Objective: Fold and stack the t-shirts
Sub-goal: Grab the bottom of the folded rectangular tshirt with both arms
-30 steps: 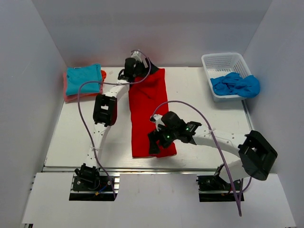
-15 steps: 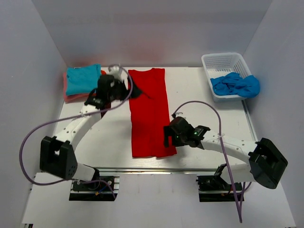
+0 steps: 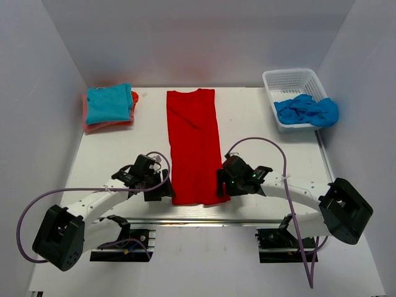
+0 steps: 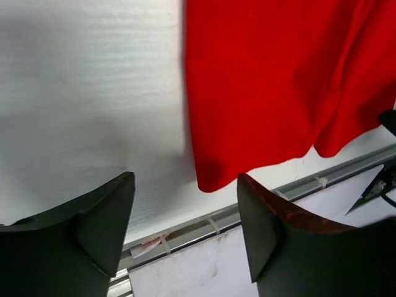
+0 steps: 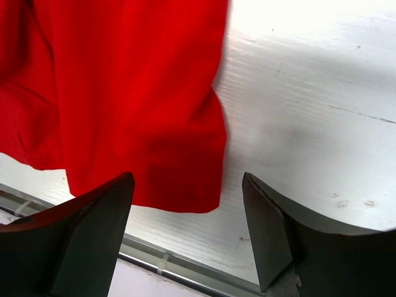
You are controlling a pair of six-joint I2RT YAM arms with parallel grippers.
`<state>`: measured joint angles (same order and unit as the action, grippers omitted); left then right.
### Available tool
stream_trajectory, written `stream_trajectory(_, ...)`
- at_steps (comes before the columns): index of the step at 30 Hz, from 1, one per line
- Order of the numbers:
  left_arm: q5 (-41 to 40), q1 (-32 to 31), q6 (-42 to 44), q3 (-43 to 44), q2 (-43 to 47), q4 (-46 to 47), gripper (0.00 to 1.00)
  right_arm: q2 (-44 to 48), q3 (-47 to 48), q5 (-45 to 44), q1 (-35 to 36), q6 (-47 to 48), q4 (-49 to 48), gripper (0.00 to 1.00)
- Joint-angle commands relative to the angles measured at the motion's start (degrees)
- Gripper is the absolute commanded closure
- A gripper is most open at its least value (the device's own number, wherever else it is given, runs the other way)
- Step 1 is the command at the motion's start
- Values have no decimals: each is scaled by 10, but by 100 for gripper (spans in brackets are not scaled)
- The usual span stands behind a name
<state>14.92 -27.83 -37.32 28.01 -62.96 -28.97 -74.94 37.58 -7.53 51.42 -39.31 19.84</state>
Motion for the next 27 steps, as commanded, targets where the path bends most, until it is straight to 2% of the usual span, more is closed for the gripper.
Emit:
stream_trajectory(1, 14, -16, -11, -11, 21, 8, 24, -7, -5, 15, -3, -12, -22, 24)
stream_trajectory(4, 14, -28, -11, -11, -2, 23, 32, -18, -10, 25, -4, -19, -28, 26)
stream_trajectory(5, 22, -28, -6, -16, -10, 37, 42, -21, -11, 26, -3, -21, -30, 26)
stream_trajectory(6, 22, -34, -6, -16, -16, 43, 45, -21, -14, 27, -2, -24, -29, 26)
stream_trajectory(13, 44, -66, -6, -28, -48, 65, 50, -25, -17, 31, -5, -28, -30, 30)
stream_trajectory(15, 35, -78, 0, -28, -53, 65, 58, -27, -16, 38, -4, -28, -34, 34)
stream_trajectory(16, 28, -78, 0, -23, -62, 65, 61, -34, -16, 38, -5, -25, -36, 38)
stream_trajectory(17, 20, -78, 0, -23, -68, 65, 66, -36, -16, 43, -4, -24, -36, 49)
stream_trajectory(18, 20, -84, 0, -7, -74, 65, 87, -36, -15, 45, -4, -21, -35, 54)
stream_trajectory(19, 20, -84, 0, 1, -81, 65, 97, -36, -13, 45, -4, -19, -35, 61)
stream_trajectory(20, 26, -84, 0, 10, -93, 65, 100, -33, -8, 46, -4, -19, -23, 72)
stream_trajectory(24, 40, -94, 17, 56, -83, 27, 100, -11, 23, 52, -4, 5, 10, 88)
stream_trajectory(25, 40, -94, 17, 64, -78, 12, 100, 0, 26, 53, -4, 5, 13, 98)
stream_trajectory(27, 40, -94, 31, 96, -71, 1, 100, 1, 48, 46, -5, 18, 21, 100)
